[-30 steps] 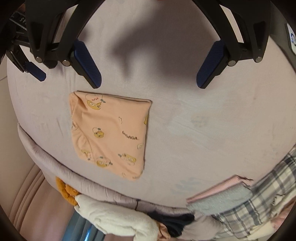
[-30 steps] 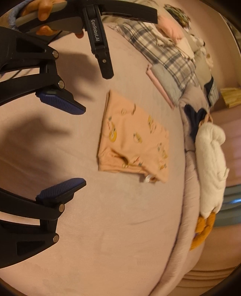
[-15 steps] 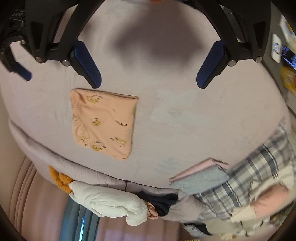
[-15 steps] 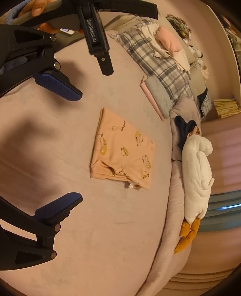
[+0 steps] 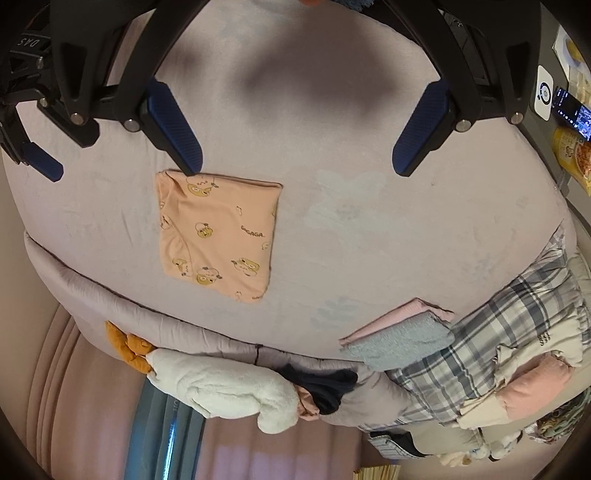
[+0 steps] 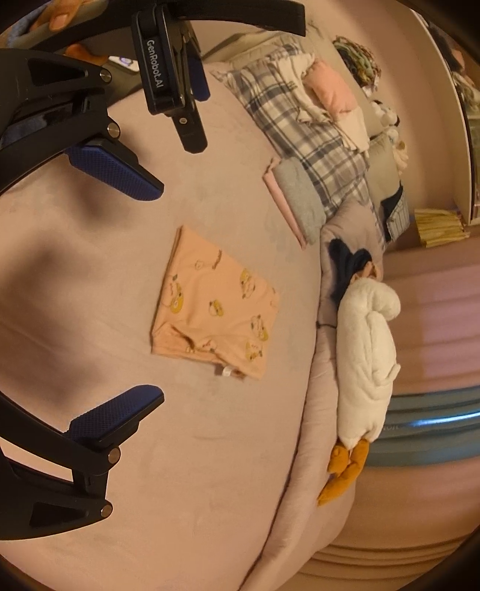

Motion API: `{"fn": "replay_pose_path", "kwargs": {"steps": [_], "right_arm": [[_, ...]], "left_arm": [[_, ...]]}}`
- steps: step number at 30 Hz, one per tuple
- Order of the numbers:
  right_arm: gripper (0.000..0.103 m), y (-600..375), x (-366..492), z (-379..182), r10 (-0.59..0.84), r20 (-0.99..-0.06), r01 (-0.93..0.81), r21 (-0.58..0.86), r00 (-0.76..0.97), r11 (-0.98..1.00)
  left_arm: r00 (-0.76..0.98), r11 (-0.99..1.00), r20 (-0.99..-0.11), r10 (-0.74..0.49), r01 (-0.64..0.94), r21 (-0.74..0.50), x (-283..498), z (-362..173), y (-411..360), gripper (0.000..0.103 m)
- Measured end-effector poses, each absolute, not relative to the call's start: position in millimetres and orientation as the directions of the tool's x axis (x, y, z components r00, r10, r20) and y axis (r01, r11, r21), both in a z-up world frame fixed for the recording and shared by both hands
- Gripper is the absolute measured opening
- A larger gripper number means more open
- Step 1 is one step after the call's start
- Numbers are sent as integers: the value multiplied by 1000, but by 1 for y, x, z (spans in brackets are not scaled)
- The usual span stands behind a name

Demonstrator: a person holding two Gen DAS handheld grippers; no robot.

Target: Fold small clothes

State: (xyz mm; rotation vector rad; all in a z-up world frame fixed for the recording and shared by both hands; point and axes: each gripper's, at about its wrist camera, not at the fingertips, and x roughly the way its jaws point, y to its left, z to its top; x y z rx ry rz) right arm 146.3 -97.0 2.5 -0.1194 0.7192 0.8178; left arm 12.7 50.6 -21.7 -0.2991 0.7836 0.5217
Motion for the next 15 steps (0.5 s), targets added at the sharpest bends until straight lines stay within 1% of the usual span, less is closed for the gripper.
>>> {"fn": "replay_pose_path", "kwargs": {"steps": [6,15], "right_arm": [[99,-86,151,-10,622,-653,-703,189,431,686],[99,-86,152,-8,630,-650,-708,194,426,679]], "left_arm": [[566,825,-748,347,-564,-44,13,-28,52,103],[570,827,-747,342,-560,-48,14,-28,52,103]]}}
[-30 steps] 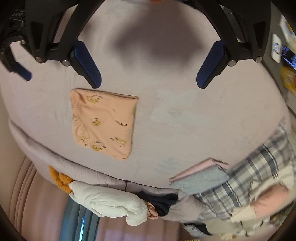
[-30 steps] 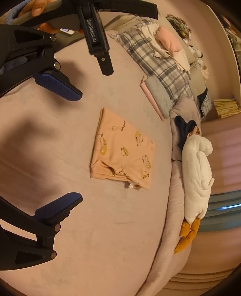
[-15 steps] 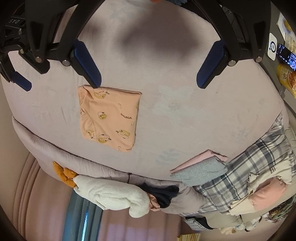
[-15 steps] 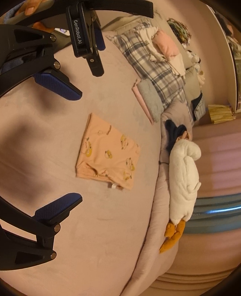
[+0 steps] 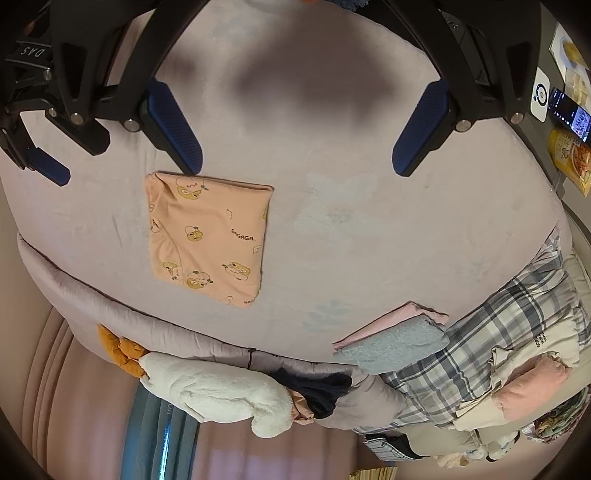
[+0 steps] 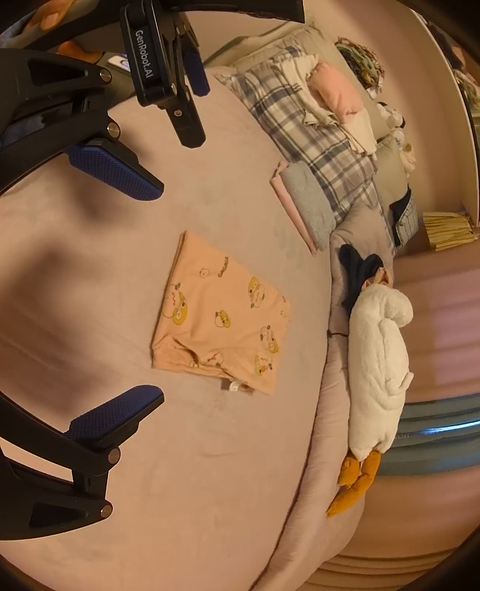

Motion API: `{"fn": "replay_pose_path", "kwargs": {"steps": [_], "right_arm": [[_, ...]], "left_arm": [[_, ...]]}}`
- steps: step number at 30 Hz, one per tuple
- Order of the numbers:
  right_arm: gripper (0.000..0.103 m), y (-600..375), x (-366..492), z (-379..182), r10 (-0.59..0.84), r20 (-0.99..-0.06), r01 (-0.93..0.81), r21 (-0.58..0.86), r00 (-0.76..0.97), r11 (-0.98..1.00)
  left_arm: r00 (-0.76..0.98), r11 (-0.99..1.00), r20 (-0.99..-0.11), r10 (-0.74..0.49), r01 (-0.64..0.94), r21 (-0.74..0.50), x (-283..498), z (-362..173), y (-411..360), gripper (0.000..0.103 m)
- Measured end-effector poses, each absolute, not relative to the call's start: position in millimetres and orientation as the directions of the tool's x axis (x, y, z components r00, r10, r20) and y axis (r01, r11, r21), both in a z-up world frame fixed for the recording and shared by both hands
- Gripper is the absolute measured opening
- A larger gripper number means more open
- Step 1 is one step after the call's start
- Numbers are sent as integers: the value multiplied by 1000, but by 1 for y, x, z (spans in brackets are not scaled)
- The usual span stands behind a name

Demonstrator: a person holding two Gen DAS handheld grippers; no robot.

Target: Fold small clothes

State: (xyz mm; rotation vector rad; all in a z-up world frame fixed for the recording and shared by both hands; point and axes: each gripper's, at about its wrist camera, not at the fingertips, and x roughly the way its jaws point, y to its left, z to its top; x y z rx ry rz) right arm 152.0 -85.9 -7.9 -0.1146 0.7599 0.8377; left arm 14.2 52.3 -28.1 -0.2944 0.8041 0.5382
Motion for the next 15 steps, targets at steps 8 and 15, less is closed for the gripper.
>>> {"fn": "replay_pose_path", "kwargs": {"steps": [8,15], "right_arm": [[99,-85,154,-5,632,-648,-715,187,426,674],[99,-87,157,-6,634,-648,-712,196,422,674]], "left_arm": [[569,835,-753,330,-548,-48,17,-30,50,103],[572,836,-745,342,-547,-36,17,-28,47,103]]}}
